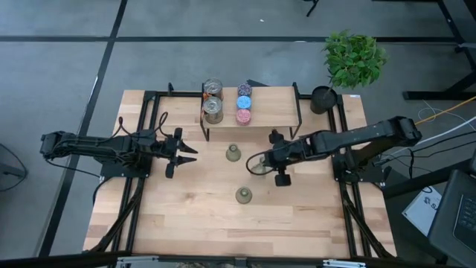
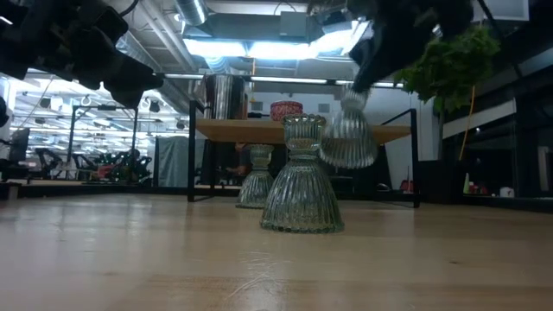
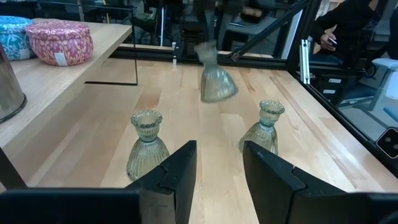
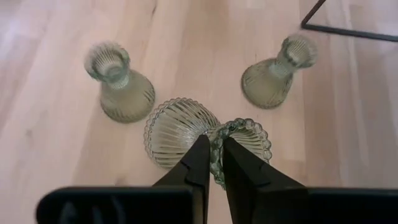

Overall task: Pick & Place candle stick holders
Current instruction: Put the top right green glass candle holder on the shelf

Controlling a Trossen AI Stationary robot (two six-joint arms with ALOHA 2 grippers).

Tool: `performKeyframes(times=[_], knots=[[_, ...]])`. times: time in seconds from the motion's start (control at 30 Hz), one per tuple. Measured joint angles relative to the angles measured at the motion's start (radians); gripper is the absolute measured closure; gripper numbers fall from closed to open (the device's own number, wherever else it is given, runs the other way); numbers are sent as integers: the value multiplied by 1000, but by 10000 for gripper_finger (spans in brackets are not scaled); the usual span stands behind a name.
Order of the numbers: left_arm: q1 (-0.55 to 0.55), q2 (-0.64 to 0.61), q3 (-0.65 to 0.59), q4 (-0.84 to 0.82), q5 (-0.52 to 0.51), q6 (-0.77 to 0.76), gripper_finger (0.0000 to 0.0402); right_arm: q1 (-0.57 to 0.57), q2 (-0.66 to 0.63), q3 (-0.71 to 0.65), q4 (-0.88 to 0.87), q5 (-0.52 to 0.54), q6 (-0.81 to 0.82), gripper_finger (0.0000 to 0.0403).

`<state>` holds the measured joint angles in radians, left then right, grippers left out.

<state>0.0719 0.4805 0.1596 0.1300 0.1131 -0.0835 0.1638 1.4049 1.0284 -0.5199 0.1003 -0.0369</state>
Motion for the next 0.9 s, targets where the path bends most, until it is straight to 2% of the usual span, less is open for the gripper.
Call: performKeyframes(times=[0.23,0.47,0.57,0.9], knots=[[0,0,0,0,0,0,274,-15,-7,268,-309,18,-1,370],[0,0,0,0,0,0,274,-103,-8,497,-508,194,-51,370],[0,0,0,0,0,0,274,-163,-8,541,-508,243,-115,370],[0,0,0,0,0,0,274,-390,45,554,-483,267,-317,370]])
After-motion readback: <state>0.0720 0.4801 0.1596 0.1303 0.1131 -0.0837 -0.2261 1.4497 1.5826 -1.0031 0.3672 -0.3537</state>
